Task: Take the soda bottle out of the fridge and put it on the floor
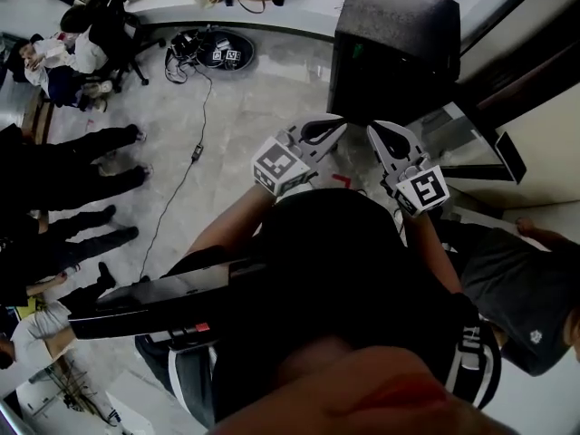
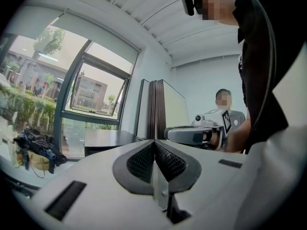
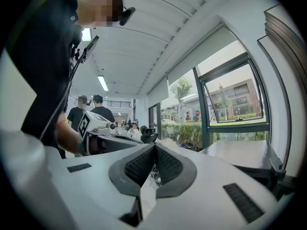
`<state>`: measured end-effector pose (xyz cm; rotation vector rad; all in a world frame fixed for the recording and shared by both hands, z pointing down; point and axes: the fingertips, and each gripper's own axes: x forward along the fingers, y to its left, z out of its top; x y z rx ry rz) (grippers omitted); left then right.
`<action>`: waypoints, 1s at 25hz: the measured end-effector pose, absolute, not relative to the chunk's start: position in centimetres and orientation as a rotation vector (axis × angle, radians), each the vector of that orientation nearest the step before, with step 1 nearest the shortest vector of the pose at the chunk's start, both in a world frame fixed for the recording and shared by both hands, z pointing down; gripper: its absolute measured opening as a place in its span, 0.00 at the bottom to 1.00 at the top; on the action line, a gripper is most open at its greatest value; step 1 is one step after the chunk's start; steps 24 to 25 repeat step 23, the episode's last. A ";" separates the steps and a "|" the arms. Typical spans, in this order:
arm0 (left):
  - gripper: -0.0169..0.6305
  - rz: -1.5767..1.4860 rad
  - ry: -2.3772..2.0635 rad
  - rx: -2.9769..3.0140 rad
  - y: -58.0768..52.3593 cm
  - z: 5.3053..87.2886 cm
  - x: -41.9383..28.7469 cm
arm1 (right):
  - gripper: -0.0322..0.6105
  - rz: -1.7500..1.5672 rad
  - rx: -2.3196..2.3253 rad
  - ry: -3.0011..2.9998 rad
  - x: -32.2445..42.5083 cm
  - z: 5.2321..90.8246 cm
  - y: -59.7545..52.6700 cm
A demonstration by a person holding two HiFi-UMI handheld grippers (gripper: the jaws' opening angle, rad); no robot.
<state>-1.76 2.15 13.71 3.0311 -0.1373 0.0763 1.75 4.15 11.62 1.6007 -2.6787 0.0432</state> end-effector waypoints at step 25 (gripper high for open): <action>0.03 -0.001 -0.253 3.083 1.9 12.0 -1.4 | 0.07 -0.068 1.498 -2.681 1.8 11.3 3.4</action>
